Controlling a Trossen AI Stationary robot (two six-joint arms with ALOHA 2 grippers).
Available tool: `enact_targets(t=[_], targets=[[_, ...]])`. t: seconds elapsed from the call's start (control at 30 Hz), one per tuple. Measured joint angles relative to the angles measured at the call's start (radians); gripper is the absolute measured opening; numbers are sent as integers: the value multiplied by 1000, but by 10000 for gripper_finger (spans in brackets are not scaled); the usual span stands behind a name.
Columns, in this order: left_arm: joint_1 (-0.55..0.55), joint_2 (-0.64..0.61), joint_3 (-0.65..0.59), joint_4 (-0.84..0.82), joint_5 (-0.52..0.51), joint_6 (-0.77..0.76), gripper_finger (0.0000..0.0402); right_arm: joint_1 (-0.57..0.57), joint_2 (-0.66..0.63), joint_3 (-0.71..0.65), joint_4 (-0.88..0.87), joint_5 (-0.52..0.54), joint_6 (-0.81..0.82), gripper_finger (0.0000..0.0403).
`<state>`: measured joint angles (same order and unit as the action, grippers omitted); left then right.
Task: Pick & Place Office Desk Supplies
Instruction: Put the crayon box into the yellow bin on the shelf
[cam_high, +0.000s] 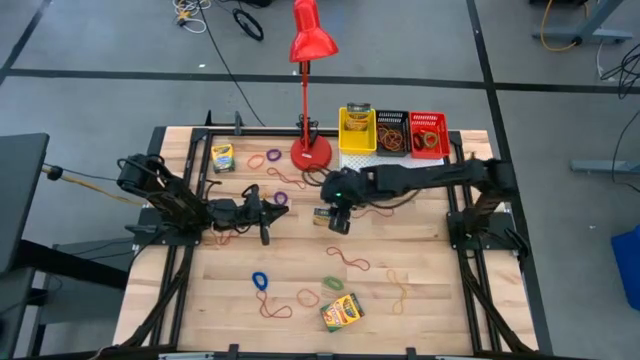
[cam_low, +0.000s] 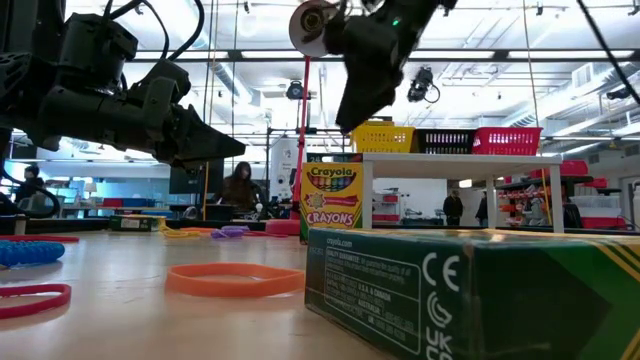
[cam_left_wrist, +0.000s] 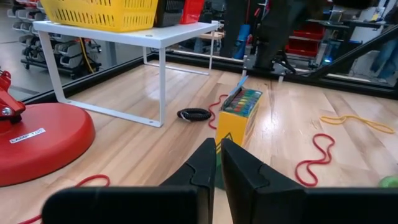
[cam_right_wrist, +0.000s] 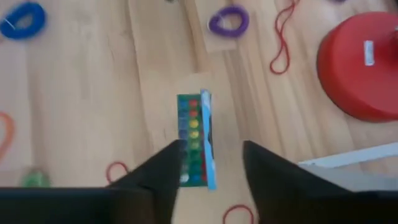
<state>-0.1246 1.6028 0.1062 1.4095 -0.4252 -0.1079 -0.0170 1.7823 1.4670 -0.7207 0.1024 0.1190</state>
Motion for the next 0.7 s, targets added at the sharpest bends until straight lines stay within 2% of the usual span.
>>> enact_targets(t=[0.17,0.3,0.5,0.7], targets=[[0,0,0,0,0,0,32,4,57,34,30,-2,-10,270],[0,0,0,0,0,0,32,4,94,33,27,-10,-23,289],[0,0,0,0,0,0,32,0,153,32,16,-11,-31,265],[0,0,0,0,0,0,32,2,158,32,-11,-14,-47,185]])
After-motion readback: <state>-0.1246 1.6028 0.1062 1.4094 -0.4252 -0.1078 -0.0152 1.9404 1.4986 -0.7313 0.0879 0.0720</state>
